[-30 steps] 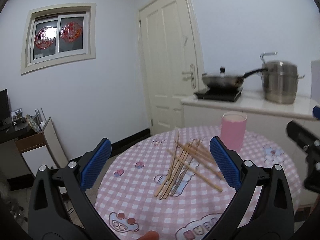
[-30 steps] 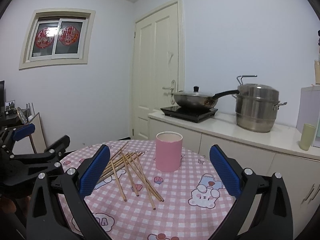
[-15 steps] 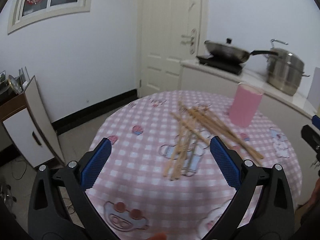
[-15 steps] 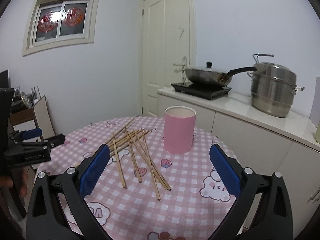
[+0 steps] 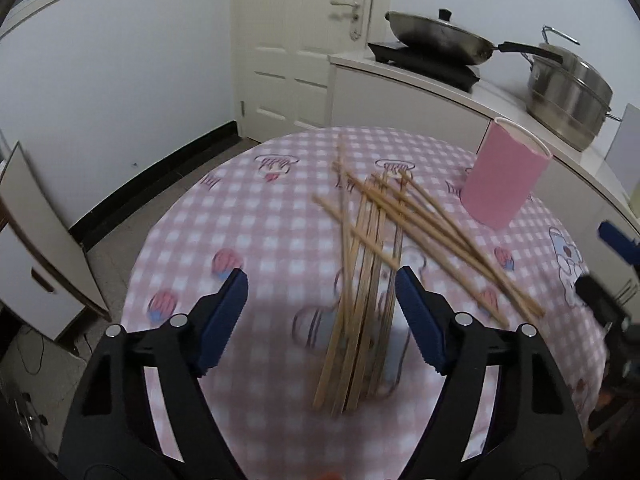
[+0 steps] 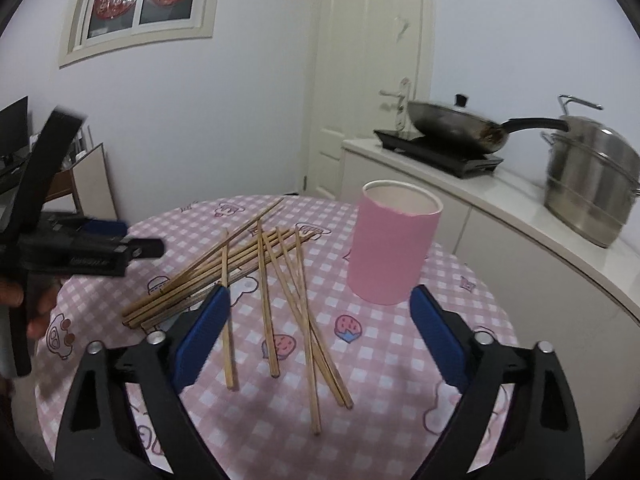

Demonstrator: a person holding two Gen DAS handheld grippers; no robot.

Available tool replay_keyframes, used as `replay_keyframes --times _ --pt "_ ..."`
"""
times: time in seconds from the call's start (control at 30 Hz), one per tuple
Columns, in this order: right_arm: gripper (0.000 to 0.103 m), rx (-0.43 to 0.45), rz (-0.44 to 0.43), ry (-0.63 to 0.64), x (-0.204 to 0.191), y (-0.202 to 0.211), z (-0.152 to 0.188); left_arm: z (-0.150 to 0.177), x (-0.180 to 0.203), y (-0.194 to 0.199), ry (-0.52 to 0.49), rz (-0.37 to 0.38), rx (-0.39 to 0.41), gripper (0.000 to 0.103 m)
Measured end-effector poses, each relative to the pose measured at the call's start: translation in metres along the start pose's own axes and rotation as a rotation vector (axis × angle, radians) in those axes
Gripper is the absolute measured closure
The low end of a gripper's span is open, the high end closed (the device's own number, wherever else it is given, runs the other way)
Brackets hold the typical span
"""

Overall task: Organize utensils
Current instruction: 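Close the left tool on one chopstick while the right tool lowers toward the pile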

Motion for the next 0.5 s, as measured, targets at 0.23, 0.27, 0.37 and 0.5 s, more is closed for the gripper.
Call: replay_keyframes --times 0.23,0.27,0.37,0.5 --pt "0.04 -0.068 -0.048 0.025 -0.004 -0.038 -0.014 -0.039 0.014 -0.042 -0.1 -0.031 -0.08 0.051" --pt "0.042 -0.078 -0.058 0.032 -0.006 -0.045 -0.018 -0.042 0.013 -0.047 -0.095 -0.021 -0.094 0.053" --pt "0.047 -0.103 -0.079 0.053 -0.01 -0.06 -0.023 -0.049 0.011 -0.064 -0.086 -0.011 -0.119 0.054" --pt "0.048 -0.119 -0.086 0.06 -0.012 -0.071 -0.024 -0.056 0.013 -0.085 -0.08 0.027 -0.153 0.055"
Point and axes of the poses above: each gripper's, at about its wrist camera, not at the fingertips, and y roughly against the way its jaws point, x to its right, z to its underside, the point moved 4 cm from there along -y, roughly the way its jaws point, and after that the axes turned 6 degrees about -y, right-handed, at the moved point
